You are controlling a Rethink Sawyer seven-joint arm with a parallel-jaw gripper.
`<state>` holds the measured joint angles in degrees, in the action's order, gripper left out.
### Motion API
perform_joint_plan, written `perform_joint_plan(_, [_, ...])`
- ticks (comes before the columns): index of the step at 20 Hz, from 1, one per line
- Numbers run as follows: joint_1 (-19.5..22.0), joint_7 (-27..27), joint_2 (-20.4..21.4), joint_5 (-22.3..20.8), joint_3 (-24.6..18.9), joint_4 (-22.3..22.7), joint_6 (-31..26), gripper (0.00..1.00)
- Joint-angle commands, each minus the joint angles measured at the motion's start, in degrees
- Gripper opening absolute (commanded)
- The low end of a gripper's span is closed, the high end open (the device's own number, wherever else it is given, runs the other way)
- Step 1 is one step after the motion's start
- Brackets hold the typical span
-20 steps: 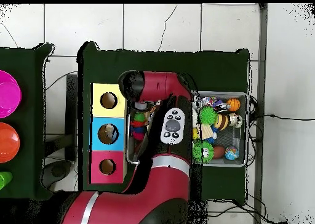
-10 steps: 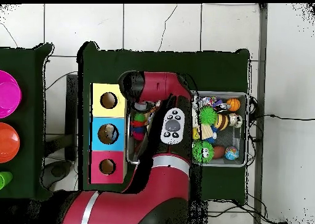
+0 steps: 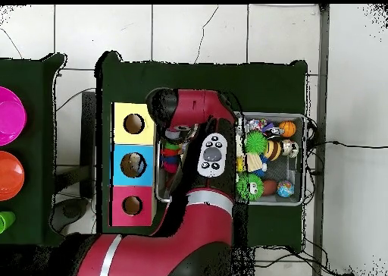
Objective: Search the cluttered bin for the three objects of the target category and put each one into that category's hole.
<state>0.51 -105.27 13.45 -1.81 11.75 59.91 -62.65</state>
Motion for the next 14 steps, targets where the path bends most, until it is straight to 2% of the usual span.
perform_joint_plan(1, [-0.08, -0.49, -2.14, -3.61, -3.06, 4.81, -1.66, 1.00])
perform_joint_plan(4, [0.12, -1.92, -2.51, -3.53, -3.61, 6.06, 5.04, 1.00])
perform_joint_plan(6, [0.02, -2.16, -1.86, -3.57, -3.64, 7.33, 6.61, 1.00])
perform_joint_plan(10, [-0.15, -2.32, -0.09, -3.07, -3.87, 9.59, 8.41, 1.00])
perform_joint_plan(14, [-0.30, -1.92, -0.55, -2.94, -3.69, 8.66, 6.98, 1.00])
